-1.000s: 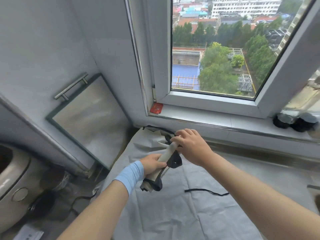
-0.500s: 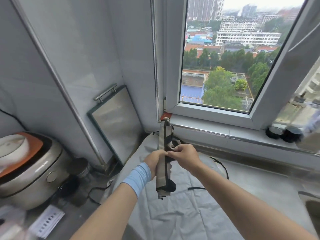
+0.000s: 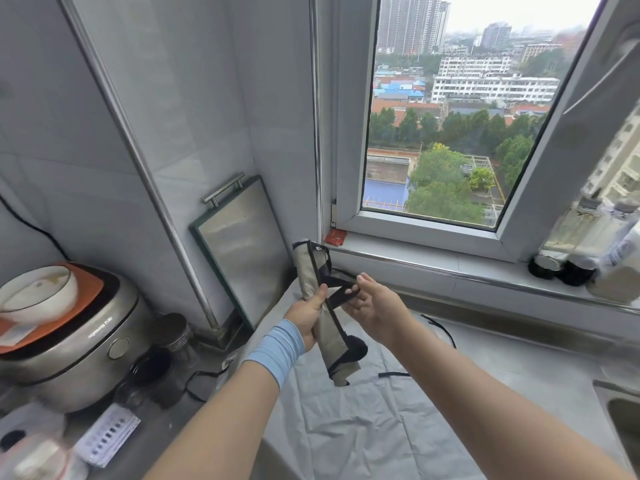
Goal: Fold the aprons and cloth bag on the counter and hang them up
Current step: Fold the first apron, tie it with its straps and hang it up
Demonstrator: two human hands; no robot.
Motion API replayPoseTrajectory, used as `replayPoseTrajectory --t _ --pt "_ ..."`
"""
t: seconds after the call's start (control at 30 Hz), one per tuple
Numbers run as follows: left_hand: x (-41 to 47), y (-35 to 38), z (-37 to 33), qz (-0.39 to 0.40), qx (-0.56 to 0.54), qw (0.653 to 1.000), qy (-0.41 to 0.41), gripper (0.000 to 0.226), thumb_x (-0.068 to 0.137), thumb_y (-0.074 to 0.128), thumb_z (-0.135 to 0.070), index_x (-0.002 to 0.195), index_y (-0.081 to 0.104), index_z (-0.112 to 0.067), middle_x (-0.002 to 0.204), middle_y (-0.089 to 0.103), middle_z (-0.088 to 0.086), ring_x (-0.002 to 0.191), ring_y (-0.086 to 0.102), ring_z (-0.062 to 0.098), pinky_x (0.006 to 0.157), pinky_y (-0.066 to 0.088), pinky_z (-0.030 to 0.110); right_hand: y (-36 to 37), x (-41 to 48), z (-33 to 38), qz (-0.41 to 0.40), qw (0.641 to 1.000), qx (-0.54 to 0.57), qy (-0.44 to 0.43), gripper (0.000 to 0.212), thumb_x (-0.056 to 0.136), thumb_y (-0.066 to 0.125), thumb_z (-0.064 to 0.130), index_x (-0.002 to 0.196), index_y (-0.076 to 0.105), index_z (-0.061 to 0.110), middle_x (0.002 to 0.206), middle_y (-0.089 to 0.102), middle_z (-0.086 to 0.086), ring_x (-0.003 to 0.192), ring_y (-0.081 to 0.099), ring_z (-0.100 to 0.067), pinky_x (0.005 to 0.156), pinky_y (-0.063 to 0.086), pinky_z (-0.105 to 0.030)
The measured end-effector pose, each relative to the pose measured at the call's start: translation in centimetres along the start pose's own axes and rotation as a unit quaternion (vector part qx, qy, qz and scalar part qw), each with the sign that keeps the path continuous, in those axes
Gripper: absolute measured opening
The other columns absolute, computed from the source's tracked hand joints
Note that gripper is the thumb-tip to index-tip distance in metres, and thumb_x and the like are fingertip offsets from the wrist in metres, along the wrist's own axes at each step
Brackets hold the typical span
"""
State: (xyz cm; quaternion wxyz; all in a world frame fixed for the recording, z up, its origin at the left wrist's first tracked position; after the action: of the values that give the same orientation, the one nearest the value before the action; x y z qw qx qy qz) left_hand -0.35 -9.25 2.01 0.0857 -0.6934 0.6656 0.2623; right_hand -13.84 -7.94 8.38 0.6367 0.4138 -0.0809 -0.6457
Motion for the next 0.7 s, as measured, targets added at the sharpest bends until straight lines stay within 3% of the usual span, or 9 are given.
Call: replayPoseTrajectory --t 0.07,0.2,0.33,0.4,0.5,0.53,0.63,0.67,0.7 --pt "0.1 -0.2 -0.2 0.002 0.016 1.0 0.001 0.091 0.047 0.081 -0.071 0.117 0.066 -0.015 0.109 0.072 0.013 0.105 0.067 0.032 0.096 0.052 0.049 0.7 -0.3 0.1 0.026 0.998 -0.047 0.023 0.019 0.095 0.055 0.003 0.108 0.053 0.016 0.078 0.053 -0.007 0.058 0.054 -0.016 0.071 0.049 -0.035" --pt "-0.6 0.1 -0.6 0.011 0.009 1.0 0.01 0.059 0.074 0.075 -0.053 0.112 0.067 -0.008 0.106 0.072 0.013 0.105 0.065 0.033 0.099 0.049 0.049 -0.6 0.0 1.0 -0.031 0.962 -0.271 0.016 0.049 0.082 0.052 -0.016 0.119 0.058 0.016 0.085 0.052 -0.013 0.07 0.049 -0.022 0.065 0.044 -0.034" --pt "-1.2 0.6 -0.6 -0.023 0.006 1.0 0.016 0.039 0.088 0.067 -0.04 0.102 0.063 -0.004 0.089 0.069 0.009 0.085 0.065 0.026 0.079 0.054 0.037 -1.5 -0.3 3.9 -0.153 0.867 -0.463 -0.104 0.017 0.082 0.069 0.004 0.096 0.07 0.014 0.082 0.063 -0.001 0.067 0.054 -0.014 0.054 0.043 -0.024" --pt "-1.2 -0.1 -0.5 -0.056 0.0 0.998 0.022 0.039 0.089 0.066 -0.041 0.106 0.064 -0.006 0.098 0.071 0.012 0.093 0.067 0.028 0.087 0.055 0.041 -0.3 -0.2 4.4 -0.131 0.83 -0.525 -0.135 0.006 0.081 0.07 0.012 0.085 0.074 0.013 0.075 0.065 0.002 0.062 0.055 -0.012 0.051 0.043 -0.022" --pt "-1.0 -0.5 -0.8 -0.042 0.033 0.998 0.034 0.045 0.087 0.066 -0.044 0.112 0.063 -0.007 0.101 0.07 0.008 0.095 0.065 0.026 0.088 0.053 0.039 -0.1 -0.1 2.1 -0.026 0.844 -0.536 0.016 0.02 0.083 0.066 0.023 0.087 0.073 0.006 0.059 0.051 -0.001 0.046 0.034 -0.014 0.048 0.03 -0.025" --pt "-0.9 -0.7 -1.0 -0.042 0.074 0.995 0.047 0.047 0.085 0.067 -0.045 0.116 0.062 -0.009 0.103 0.07 0.007 0.095 0.064 0.025 0.089 0.052 0.039 -0.2 -0.2 2.5 -0.019 0.801 -0.597 0.027 0.024 0.084 0.065 0.031 0.082 0.072 0.007 0.057 0.051 -0.001 0.045 0.035 -0.015 0.048 0.029 -0.025" --pt "-0.6 -2.5 -1.5 -0.09 0.177 0.977 0.077 0.042 0.085 0.067 -0.044 0.117 0.059 -0.017 0.109 0.067 0.004 0.101 0.061 0.026 0.098 0.047 0.041 0.7 -0.6 7.2 -0.108 0.56 -0.816 -0.095 0.048 0.077 0.066 0.057 0.057 0.055 0.015 0.053 0.052 0.002 0.05 0.047 -0.018 0.05 0.035 -0.025" --pt "-0.5 -3.0 -1.3 -0.094 0.156 0.981 0.068 0.044 0.086 0.067 -0.044 0.119 0.059 -0.016 0.11 0.067 0.005 0.102 0.061 0.027 0.099 0.047 0.043 1.2 -0.7 7.8 -0.111 0.557 -0.814 -0.119 0.052 0.075 0.066 0.061 0.055 0.05 0.016 0.052 0.049 0.003 0.05 0.046 -0.018 0.05 0.035 -0.026" --pt "-0.1 -3.4 -0.9 -0.092 0.129 0.986 0.052 0.046 0.087 0.066 -0.044 0.12 0.059 -0.014 0.111 0.067 0.007 0.103 0.062 0.029 0.099 0.048 0.045 0.8 -0.4 7.9 -0.09 0.626 -0.767 -0.108 0.052 0.076 0.068 0.06 0.055 0.048 0.017 0.052 0.045 0.003 0.05 0.043 -0.018 0.052 0.034 -0.027"
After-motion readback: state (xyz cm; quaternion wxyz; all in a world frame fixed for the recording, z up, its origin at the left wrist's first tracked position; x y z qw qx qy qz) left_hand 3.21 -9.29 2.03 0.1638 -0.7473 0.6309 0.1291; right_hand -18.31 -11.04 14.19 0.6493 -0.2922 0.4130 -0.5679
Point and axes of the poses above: each hand's wrist, its own x-axis towards the middle knuckle, its own y-axis out of the palm, z = x × y, the point moved 10 cm from there along x, towards the middle knuckle
